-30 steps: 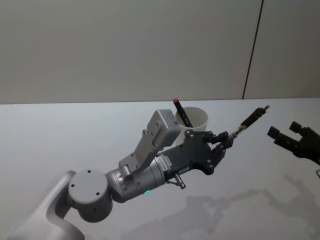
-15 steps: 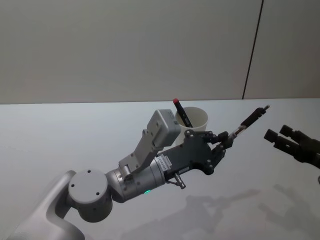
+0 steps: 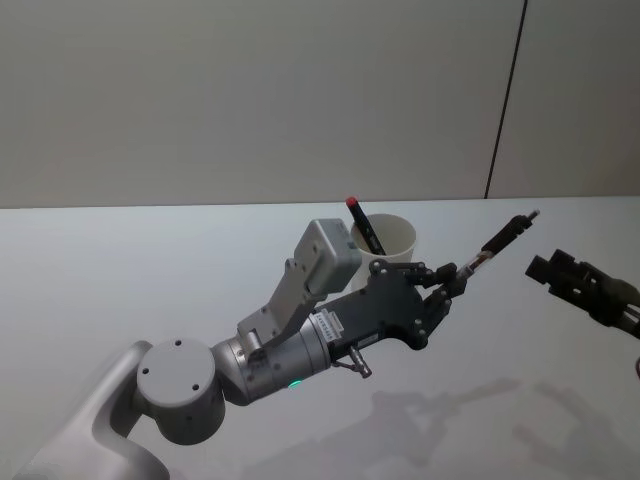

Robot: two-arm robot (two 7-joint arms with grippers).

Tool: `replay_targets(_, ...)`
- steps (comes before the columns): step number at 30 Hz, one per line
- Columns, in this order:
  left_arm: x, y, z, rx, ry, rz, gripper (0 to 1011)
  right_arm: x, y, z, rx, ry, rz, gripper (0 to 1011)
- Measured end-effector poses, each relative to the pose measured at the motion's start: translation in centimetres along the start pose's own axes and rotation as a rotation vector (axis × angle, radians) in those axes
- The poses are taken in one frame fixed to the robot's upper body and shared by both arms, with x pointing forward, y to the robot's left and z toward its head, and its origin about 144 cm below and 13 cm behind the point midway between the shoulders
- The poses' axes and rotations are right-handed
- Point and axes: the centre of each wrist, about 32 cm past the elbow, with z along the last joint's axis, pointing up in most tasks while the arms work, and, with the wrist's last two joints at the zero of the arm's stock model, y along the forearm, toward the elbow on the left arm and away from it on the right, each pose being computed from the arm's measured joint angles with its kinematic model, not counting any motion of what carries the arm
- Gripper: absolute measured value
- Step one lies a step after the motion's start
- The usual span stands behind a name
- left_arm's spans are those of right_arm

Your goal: Place the pen into the pen holder.

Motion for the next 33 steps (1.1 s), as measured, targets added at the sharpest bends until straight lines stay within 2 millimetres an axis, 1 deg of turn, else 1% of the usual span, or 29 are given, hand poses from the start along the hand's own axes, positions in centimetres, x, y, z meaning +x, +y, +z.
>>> replay_targets(13, 0.0, 0.0, 0.0, 0.0, 0.0, 0.0, 131, -0.8, 0.7, -0.3, 0.015, 0.074, -0.021, 1002)
replay_targets(19, 0.0, 0.0, 0.0, 0.0, 0.0, 0.0, 131, -1.6, 1.4, -0.6, 0.023, 0.11, -0.053, 1002)
replay_targets(33, 0.0, 0.0, 0.0, 0.0, 0.0, 0.0, 131, -3.5, 2.5, -1.2, 0.06, 0.101, -0.091, 1002)
